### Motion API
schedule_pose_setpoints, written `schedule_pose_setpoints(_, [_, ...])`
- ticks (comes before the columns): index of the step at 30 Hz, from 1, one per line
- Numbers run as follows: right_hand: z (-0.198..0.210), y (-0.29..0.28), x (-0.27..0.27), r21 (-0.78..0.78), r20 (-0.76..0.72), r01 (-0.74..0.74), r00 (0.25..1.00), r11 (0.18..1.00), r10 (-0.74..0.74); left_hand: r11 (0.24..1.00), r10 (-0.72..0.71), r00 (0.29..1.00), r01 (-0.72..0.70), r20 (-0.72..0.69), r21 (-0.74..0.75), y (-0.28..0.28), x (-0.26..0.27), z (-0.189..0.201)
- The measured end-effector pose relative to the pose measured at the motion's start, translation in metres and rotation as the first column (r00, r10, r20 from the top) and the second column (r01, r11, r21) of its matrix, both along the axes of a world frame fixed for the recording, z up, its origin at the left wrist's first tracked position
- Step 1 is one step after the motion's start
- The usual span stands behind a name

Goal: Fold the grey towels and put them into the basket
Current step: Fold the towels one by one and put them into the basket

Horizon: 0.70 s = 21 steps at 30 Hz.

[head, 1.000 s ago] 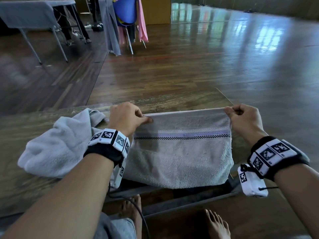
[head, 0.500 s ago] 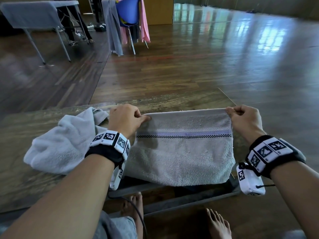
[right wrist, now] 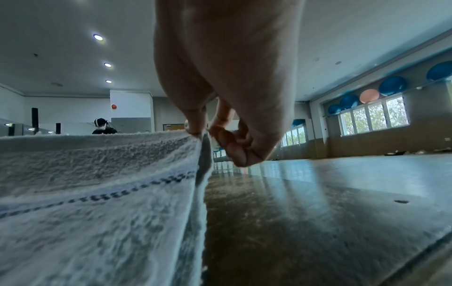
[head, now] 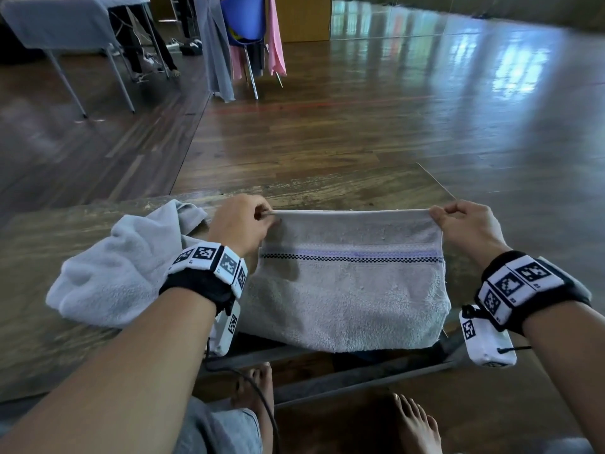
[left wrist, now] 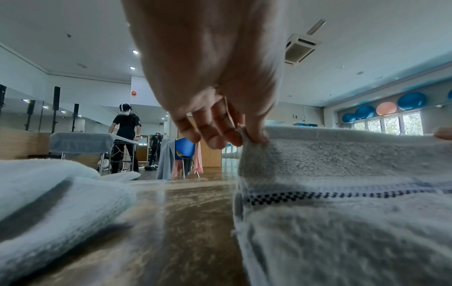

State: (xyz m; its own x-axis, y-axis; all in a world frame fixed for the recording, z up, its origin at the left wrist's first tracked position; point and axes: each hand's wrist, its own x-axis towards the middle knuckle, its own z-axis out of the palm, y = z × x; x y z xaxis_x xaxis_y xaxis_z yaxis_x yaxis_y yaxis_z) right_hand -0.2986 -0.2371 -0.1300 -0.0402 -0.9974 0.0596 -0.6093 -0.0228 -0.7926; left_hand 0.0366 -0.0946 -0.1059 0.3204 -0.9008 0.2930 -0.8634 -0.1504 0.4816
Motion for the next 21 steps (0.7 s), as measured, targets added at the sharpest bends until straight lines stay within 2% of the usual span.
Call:
schedule_pose_setpoints(2, [0.002,-0.003,0.002,0.077,-0.001,-0.001,1.0,0.997,0.001,0.997,0.041,0.999,-0.04,-0.011,0.067,-0.002,-0.002,0.005])
schedule_pose_setpoints(3, [0.004,-0.003,0.006,0.114,0.038,-0.006,0.999,0.993,0.001,0.995,0.057,0.995,-0.05,-0.084,0.084,-0.003,-0.003,0.008])
schedule_pose_setpoints(6, [0.022,-0.005,0.026,0.158,0.324,-0.083,0.946,0.984,0.027,0.991,0.127,0.93,-0.132,-0.344,0.009,-0.008,-0.009,0.023])
schedule_pose_setpoints(8, [0.04,-0.008,0.037,0.021,0.437,-0.113,0.895,0.993,0.092,0.964,0.164,0.932,-0.221,-0.323,-0.149,-0.013,-0.01,0.036])
schedule_pose_setpoints(10, [0.061,-0.007,0.044,-0.206,0.48,-0.088,0.859,0.975,0.179,0.893,0.143,0.937,-0.261,-0.317,-0.368,-0.014,-0.011,0.049])
schedule_pose_setpoints(11, [0.071,-0.005,0.045,-0.306,0.534,-0.093,0.807,0.947,0.252,0.848,0.092,0.933,-0.256,-0.348,-0.465,-0.013,-0.01,0.056])
schedule_pose_setpoints(13, [0.087,0.004,0.043,-0.453,0.65,-0.139,0.625,0.881,0.433,0.756,-0.017,0.931,-0.226,-0.364,-0.614,-0.008,-0.009,0.067])
schedule_pose_setpoints(14, [0.092,0.008,0.041,-0.501,0.667,-0.157,0.557,0.851,0.496,0.72,-0.043,0.939,-0.208,-0.341,-0.662,-0.004,-0.008,0.071])
schedule_pose_setpoints(15, [0.094,0.011,0.037,-0.528,0.665,-0.168,0.528,0.832,0.528,0.694,-0.056,0.948,-0.188,-0.313,-0.695,-0.001,-0.006,0.072])
schedule_pose_setpoints(16, [0.092,0.011,0.032,-0.534,0.657,-0.174,0.53,0.827,0.536,0.683,-0.064,0.954,-0.172,-0.292,-0.71,0.003,-0.003,0.072])
schedule_pose_setpoints(17, [0.087,0.012,0.028,-0.515,0.641,-0.167,0.576,0.841,0.507,0.689,-0.068,0.958,-0.156,-0.278,-0.708,0.006,0.0,0.07])
schedule_pose_setpoints(19, [0.067,0.011,0.018,-0.427,0.547,-0.152,0.741,0.891,0.389,0.749,-0.057,0.969,-0.117,-0.239,-0.653,0.013,0.007,0.058])
schedule_pose_setpoints(21, [0.04,0.011,0.008,-0.346,0.397,-0.153,0.87,0.926,0.293,0.85,-0.021,0.987,-0.066,-0.16,-0.522,0.017,0.017,0.04])
